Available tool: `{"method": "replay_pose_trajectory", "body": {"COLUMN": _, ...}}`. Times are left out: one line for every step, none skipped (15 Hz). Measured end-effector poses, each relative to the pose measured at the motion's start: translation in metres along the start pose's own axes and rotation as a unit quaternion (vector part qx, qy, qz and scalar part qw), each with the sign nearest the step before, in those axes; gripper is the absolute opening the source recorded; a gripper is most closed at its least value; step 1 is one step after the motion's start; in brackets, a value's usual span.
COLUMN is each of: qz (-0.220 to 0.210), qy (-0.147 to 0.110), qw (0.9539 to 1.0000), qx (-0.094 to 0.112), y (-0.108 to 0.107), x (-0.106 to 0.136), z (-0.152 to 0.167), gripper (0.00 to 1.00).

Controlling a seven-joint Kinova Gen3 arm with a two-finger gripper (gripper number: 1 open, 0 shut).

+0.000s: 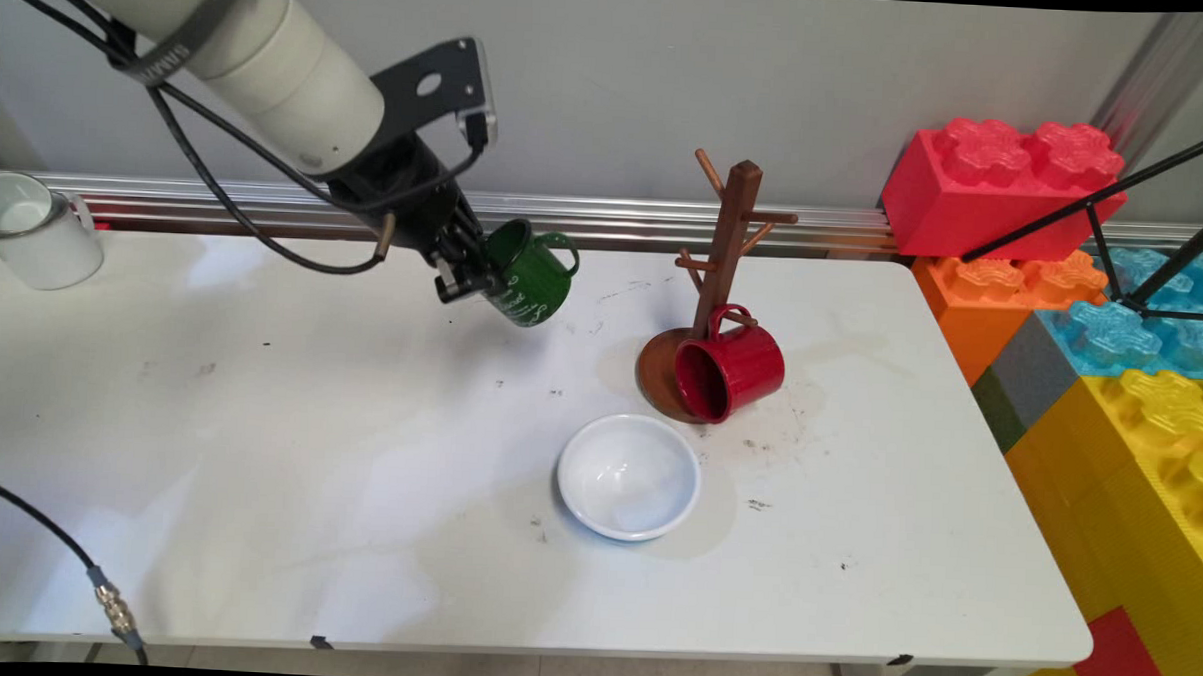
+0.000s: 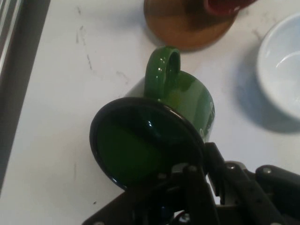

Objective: Place the picked object on the table

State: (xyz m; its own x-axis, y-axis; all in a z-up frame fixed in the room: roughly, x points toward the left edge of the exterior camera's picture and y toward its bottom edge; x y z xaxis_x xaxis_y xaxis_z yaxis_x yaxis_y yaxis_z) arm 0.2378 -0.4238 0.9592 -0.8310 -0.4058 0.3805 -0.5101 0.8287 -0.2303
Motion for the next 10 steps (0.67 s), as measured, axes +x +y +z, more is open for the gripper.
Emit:
{"method": "replay_pose_trajectory", "body": {"qz": 0.014, "qy": -0.007, "qw": 0.9999, "qx": 0.002, "y": 0.001, "x": -0.001, "z": 0.005, "gripper": 0.0}}
{"method": "replay_pose_trajectory", "body": {"qz": 0.031, "qy": -0.015, "qw": 0.9994, "qx": 0.004, "y": 0.001, "x": -0.003, "z": 0.011, "gripper": 0.0}}
{"method": "replay_pose_trajectory", "body": {"qz": 0.046, "qy": -0.022, "qw": 0.9987, "qx": 0.005, "y": 0.002, "x": -0.004, "z": 0.017, "gripper": 0.0}}
{"method": "replay_pose_trajectory", "body": {"qz": 0.058, "qy": -0.029, "qw": 0.9979, "qx": 0.005, "y": 0.004, "x": -0.004, "z": 0.023, "gripper": 0.0}}
{"method": "replay_pose_trajectory", "body": {"qz": 0.066, "qy": -0.033, "qw": 0.9973, "qx": 0.006, "y": 0.004, "x": -0.005, "z": 0.026, "gripper": 0.0}}
{"method": "replay_pose_trajectory", "body": {"qz": 0.077, "qy": -0.039, "qw": 0.9962, "qx": 0.006, "y": 0.005, "x": -0.005, "z": 0.032, "gripper": 0.0}}
{"method": "replay_pose_trajectory", "body": {"qz": 0.085, "qy": -0.043, "qw": 0.9955, "qx": 0.006, "y": 0.006, "x": -0.005, "z": 0.036, "gripper": 0.0}}
{"method": "replay_pose_trajectory", "body": {"qz": 0.095, "qy": -0.049, "qw": 0.9943, "qx": 0.006, "y": 0.007, "x": -0.005, "z": 0.041, "gripper": 0.0}}
{"method": "replay_pose_trajectory", "body": {"qz": 0.105, "qy": -0.055, "qw": 0.9929, "qx": 0.005, "y": 0.008, "x": -0.005, "z": 0.048, "gripper": 0.0}}
{"method": "replay_pose_trajectory", "body": {"qz": 0.114, "qy": -0.061, "qw": 0.9915, "qx": 0.006, "y": 0.009, "x": -0.005, "z": 0.053, "gripper": 0.0}}
